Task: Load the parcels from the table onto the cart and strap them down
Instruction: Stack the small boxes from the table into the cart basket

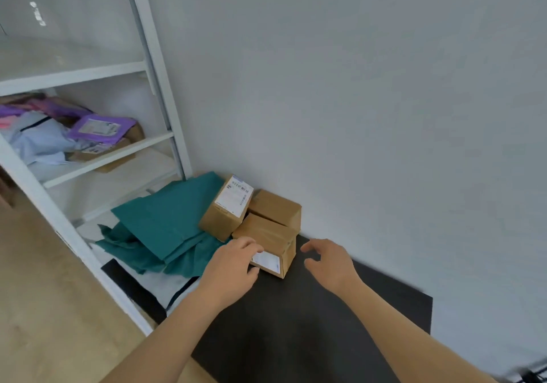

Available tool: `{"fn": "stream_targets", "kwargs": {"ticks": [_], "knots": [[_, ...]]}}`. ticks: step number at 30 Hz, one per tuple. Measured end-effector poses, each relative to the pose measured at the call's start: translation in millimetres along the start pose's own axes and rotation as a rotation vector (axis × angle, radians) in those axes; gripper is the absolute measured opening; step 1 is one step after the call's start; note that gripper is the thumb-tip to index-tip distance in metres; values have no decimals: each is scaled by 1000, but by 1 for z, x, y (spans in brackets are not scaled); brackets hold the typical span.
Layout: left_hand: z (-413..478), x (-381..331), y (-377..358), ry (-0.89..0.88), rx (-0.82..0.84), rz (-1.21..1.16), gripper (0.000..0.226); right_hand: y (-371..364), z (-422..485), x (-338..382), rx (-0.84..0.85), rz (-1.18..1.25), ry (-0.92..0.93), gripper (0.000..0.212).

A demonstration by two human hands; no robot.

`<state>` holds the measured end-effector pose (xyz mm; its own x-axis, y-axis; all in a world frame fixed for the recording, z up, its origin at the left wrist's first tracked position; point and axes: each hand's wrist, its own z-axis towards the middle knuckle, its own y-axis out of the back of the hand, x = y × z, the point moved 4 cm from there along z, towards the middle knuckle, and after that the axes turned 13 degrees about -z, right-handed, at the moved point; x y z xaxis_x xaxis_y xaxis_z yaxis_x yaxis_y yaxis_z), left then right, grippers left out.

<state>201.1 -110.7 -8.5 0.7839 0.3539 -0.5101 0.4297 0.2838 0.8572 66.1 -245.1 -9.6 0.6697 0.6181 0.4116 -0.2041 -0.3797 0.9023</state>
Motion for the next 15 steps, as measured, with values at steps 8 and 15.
{"fn": "stream_targets", "kwargs": {"ticks": [8, 15], "knots": [[59, 26, 14, -82, 56, 2, 45, -9, 50, 18, -23, -86, -38, 41], [95, 60, 12, -100, 220, 186, 55, -32, 85, 35, 94, -245, -73, 71]]}}
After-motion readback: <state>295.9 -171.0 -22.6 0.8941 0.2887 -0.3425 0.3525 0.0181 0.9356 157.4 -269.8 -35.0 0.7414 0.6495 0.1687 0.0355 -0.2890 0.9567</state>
